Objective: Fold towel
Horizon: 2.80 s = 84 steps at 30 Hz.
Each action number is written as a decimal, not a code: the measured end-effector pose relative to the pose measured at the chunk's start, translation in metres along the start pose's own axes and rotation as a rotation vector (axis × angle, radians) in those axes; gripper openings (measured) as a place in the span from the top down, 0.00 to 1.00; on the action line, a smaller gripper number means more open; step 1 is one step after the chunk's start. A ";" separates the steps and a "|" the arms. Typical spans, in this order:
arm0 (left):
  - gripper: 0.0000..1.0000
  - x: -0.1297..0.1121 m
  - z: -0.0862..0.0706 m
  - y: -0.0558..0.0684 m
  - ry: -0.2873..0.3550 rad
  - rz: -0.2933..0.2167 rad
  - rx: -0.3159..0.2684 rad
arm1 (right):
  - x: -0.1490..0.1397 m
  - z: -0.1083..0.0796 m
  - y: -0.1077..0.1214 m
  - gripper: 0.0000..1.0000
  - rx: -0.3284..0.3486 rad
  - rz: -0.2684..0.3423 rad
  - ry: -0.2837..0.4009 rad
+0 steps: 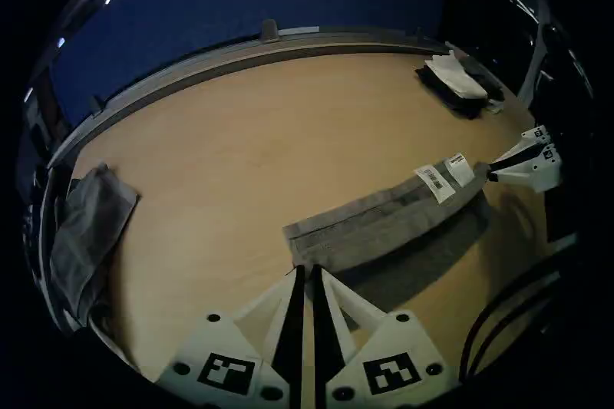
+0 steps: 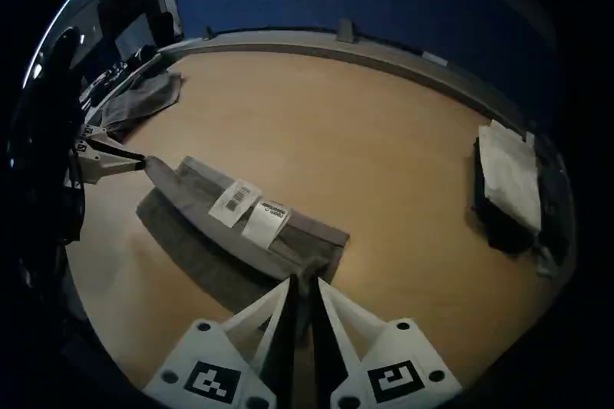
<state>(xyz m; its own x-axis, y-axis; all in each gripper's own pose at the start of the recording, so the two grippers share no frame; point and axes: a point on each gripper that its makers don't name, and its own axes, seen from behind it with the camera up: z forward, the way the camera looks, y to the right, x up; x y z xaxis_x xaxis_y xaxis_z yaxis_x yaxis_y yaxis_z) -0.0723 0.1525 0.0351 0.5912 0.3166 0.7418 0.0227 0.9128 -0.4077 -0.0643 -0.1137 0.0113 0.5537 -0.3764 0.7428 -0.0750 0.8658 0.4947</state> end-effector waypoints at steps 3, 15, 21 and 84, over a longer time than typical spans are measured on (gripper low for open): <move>0.93 -0.002 0.007 -0.002 -0.010 0.002 0.005 | -0.001 0.008 0.002 0.89 0.000 0.005 -0.008; 0.93 -0.002 0.029 -0.010 -0.014 -0.013 0.022 | -0.002 0.029 0.010 0.88 -0.038 -0.025 -0.030; 0.92 -0.001 0.036 -0.014 -0.018 0.004 0.041 | 0.001 0.036 0.013 0.84 -0.065 -0.049 -0.028; 0.06 -0.043 -0.039 -0.028 0.059 -0.083 0.110 | -0.030 -0.006 -0.003 0.00 -0.102 -0.027 0.061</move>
<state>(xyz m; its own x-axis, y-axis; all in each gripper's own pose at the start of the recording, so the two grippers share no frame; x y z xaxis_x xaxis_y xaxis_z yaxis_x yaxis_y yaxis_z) -0.0669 0.1039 -0.0057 0.6378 0.2257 0.7364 -0.0125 0.9590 -0.2831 -0.0756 -0.1027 -0.0157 0.6037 -0.3825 0.6995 0.0242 0.8858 0.4634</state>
